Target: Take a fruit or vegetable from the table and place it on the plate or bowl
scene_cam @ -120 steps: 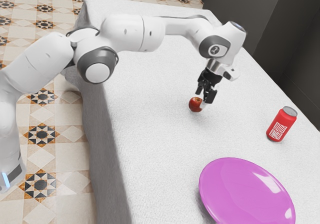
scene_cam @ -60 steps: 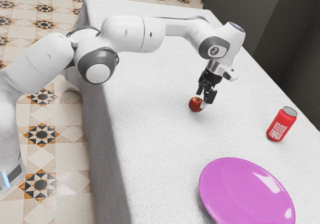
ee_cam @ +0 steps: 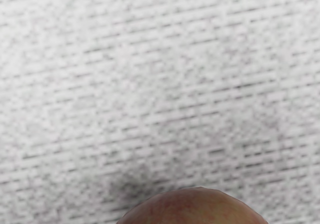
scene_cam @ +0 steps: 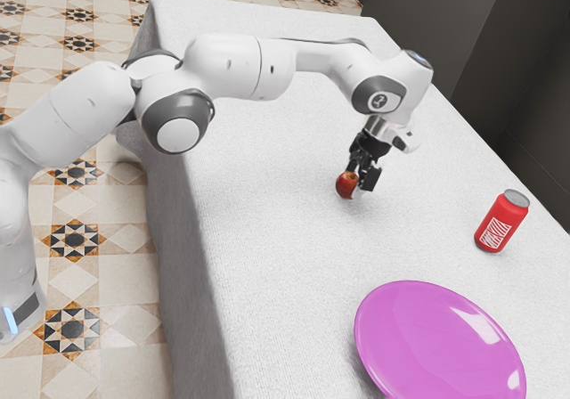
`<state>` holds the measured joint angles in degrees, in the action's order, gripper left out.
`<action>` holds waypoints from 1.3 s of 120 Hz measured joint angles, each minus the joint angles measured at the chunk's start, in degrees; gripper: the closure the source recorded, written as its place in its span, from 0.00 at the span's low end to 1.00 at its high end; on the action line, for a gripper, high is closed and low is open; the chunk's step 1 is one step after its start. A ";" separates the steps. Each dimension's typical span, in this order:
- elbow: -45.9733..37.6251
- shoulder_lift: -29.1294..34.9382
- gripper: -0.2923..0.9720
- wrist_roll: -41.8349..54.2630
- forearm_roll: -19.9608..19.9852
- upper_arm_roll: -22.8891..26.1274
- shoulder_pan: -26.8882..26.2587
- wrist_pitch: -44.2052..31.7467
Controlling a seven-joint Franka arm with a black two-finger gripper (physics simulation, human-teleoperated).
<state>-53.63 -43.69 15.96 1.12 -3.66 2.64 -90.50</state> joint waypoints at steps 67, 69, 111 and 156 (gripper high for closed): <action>5.48 4.20 0.54 0.07 -2.72 5.53 -2.54 5.37; 5.53 4.43 0.54 0.07 -2.75 6.52 -3.09 5.79; 5.59 5.02 0.54 -0.64 -3.82 10.61 -27.77 7.71; 4.88 3.57 0.35 -1.91 -1.15 12.62 -27.79 -8.17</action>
<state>-48.75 -40.12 14.05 -0.03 8.96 -25.15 -98.67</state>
